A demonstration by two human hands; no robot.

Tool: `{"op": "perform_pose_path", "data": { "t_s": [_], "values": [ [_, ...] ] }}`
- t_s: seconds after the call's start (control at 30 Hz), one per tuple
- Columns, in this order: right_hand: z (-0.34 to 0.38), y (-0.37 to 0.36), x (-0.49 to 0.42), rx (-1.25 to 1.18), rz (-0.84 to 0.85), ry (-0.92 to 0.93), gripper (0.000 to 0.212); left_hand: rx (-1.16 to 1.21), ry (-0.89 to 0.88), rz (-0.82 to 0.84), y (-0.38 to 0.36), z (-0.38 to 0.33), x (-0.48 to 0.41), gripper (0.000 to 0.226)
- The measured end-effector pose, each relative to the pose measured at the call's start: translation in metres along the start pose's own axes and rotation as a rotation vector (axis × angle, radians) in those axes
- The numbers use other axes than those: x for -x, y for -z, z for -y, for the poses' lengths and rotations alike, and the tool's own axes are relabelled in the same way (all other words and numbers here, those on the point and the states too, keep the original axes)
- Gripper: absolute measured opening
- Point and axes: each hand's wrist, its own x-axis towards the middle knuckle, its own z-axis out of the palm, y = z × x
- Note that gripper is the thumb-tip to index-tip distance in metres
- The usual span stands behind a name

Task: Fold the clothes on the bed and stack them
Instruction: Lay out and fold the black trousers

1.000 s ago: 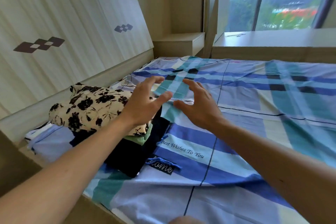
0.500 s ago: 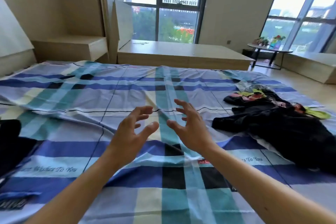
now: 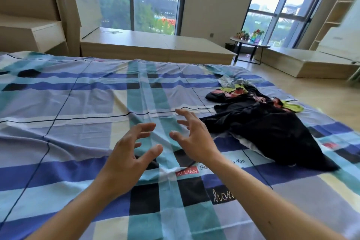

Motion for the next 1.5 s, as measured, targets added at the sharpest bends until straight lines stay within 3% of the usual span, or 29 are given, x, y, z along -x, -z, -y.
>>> {"op": "perform_pose_path", "data": {
  "t_s": [0.17,0.27,0.33,0.4,0.47,0.53,0.67,0.8,0.9,0.93,1.0,1.07,1.2,1.37,1.47,1.5],
  "values": [
    [-0.021,0.033,-0.018,0.180,-0.079,0.002,0.062,-0.027,0.004,0.028,0.004,0.010,0.005,0.058],
    [-0.054,0.080,-0.026,0.447,-0.308,-0.034,0.074,-0.056,0.001,0.062,0.009,0.014,0.008,0.061],
    [-0.085,0.115,-0.025,0.712,-0.461,-0.231,0.092,-0.075,0.000,0.073,0.014,0.014,0.010,0.062],
    [-0.115,0.143,-0.016,0.825,-0.432,-0.572,0.106,-0.083,0.007,0.081,0.016,0.013,0.010,0.063],
    [-0.139,0.148,-0.002,0.764,-0.309,-0.841,0.097,-0.109,0.015,0.098,0.016,0.013,0.011,0.063],
    [-0.155,0.139,0.008,0.697,-0.252,-0.910,0.073,-0.155,0.025,0.134,0.015,0.015,0.012,0.062],
    [-0.143,0.131,-0.001,0.568,-0.442,-0.705,0.055,-0.211,0.063,0.186,0.014,0.015,0.012,0.064],
    [-0.079,0.106,-0.016,0.182,-0.490,-0.333,0.056,-0.104,0.210,0.184,0.009,0.012,0.011,0.072],
    [-0.009,0.062,-0.011,0.082,-0.266,0.070,0.053,0.401,0.577,0.103,0.001,0.002,0.003,0.088],
    [0.012,0.045,-0.003,0.088,-0.136,0.183,0.047,0.594,0.676,0.074,0.001,-0.004,0.001,0.078],
    [0.047,0.008,0.019,0.095,0.152,0.273,0.043,0.856,0.705,-0.018,0.006,-0.018,0.002,0.061],
    [0.062,-0.018,0.037,0.102,0.345,0.264,0.045,0.832,0.700,-0.148,0.015,-0.019,0.006,0.047],
    [0.049,-0.021,0.044,0.014,0.459,0.157,0.057,0.478,0.768,-0.322,0.030,0.004,0.011,0.034],
    [0.041,0.002,0.034,-0.463,0.413,-0.250,0.069,0.191,0.557,-0.135,0.029,-0.010,0.023,0.045],
    [0.036,0.003,0.035,-0.499,0.382,-0.313,0.067,0.226,0.487,0.007,0.023,-0.019,0.030,0.046],
    [0.035,0.003,0.035,-0.498,0.357,-0.302,0.058,0.286,0.483,0.036,0.021,-0.024,0.032,0.046]
  ]
}}
